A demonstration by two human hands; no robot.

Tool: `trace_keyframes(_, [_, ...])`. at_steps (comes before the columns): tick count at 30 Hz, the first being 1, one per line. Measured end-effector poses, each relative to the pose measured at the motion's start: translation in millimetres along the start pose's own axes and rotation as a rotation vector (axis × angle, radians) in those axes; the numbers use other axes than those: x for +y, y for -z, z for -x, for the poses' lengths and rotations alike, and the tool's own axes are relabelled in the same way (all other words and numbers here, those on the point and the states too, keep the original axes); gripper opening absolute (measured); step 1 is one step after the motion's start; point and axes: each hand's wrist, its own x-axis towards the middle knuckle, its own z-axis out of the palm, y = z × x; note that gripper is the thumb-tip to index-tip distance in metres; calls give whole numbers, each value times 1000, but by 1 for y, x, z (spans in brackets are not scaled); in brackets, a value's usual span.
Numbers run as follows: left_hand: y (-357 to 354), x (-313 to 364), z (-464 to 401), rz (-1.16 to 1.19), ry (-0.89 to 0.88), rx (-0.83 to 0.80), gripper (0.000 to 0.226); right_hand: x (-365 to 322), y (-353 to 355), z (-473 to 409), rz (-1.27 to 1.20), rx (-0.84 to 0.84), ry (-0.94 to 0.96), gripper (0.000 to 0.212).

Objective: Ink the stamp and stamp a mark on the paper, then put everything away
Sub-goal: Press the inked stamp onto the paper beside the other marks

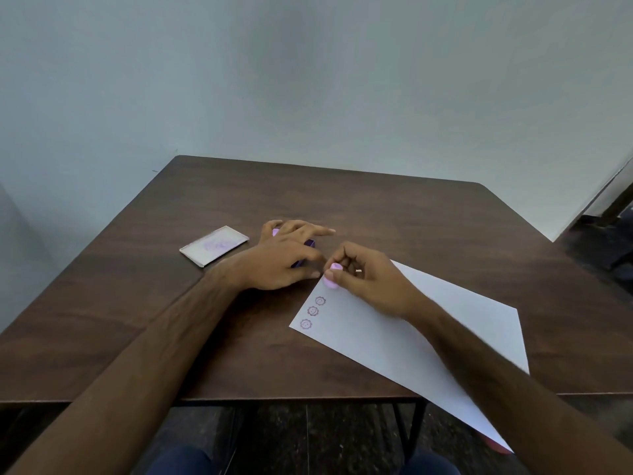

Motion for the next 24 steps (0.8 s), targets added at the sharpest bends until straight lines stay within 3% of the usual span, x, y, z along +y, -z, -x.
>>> trace_keyframes(7, [0, 0, -2, 15, -17, 38, 33, 2, -8, -2, 41, -17, 117, 8])
trace_keyframes(24, [-6, -4, -4, -2, -15, 70, 20, 6, -9, -1, 93, -25, 149, 7])
